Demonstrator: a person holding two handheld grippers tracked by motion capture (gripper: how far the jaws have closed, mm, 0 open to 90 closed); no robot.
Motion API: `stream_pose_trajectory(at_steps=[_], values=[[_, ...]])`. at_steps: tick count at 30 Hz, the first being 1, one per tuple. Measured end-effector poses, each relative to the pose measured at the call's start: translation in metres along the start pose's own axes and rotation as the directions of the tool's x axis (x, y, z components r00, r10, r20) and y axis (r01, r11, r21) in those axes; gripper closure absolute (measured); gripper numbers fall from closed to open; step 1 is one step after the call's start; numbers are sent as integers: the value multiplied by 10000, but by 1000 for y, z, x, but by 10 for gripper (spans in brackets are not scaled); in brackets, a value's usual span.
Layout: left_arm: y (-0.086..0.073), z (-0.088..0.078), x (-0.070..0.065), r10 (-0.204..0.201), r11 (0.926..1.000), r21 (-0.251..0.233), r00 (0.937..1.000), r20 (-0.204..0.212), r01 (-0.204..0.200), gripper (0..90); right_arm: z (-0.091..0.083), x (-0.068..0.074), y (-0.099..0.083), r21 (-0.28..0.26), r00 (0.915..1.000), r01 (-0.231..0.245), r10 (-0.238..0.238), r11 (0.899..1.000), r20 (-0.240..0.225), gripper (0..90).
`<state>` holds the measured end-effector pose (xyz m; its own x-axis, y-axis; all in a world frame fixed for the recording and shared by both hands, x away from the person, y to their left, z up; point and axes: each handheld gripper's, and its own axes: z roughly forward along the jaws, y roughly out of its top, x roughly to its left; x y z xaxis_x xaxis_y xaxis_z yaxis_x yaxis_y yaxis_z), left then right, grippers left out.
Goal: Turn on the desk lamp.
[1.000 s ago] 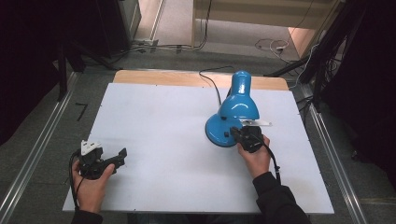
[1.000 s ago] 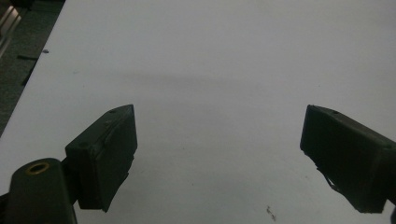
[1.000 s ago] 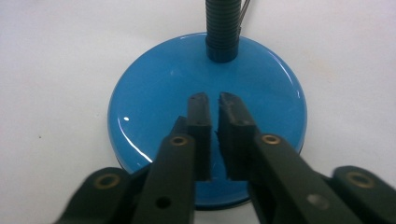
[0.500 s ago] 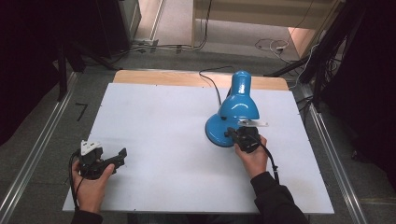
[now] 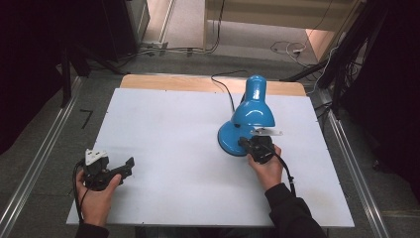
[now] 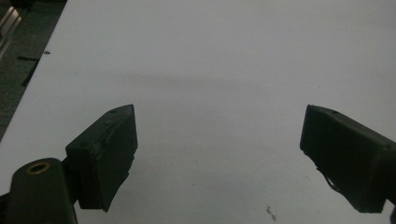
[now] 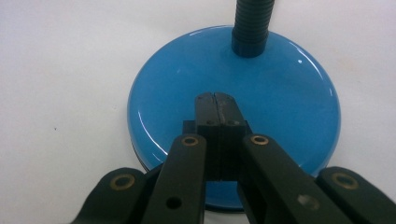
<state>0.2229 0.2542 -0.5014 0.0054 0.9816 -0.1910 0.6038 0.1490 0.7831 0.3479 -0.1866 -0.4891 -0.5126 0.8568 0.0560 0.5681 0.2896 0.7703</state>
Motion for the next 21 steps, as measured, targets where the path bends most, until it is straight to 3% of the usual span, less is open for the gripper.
stream_pose_trajectory(at_steps=[14,21], values=[[0,0,0,6,10000,14,10000,3,-6,121,0,0,-1,-16,10000,-41,41,10000,56,880],[0,-1,0,-12,10000,4,10000,4,12,121,-1,3,-3,-97,9995,162,-159,9998,273,881]])
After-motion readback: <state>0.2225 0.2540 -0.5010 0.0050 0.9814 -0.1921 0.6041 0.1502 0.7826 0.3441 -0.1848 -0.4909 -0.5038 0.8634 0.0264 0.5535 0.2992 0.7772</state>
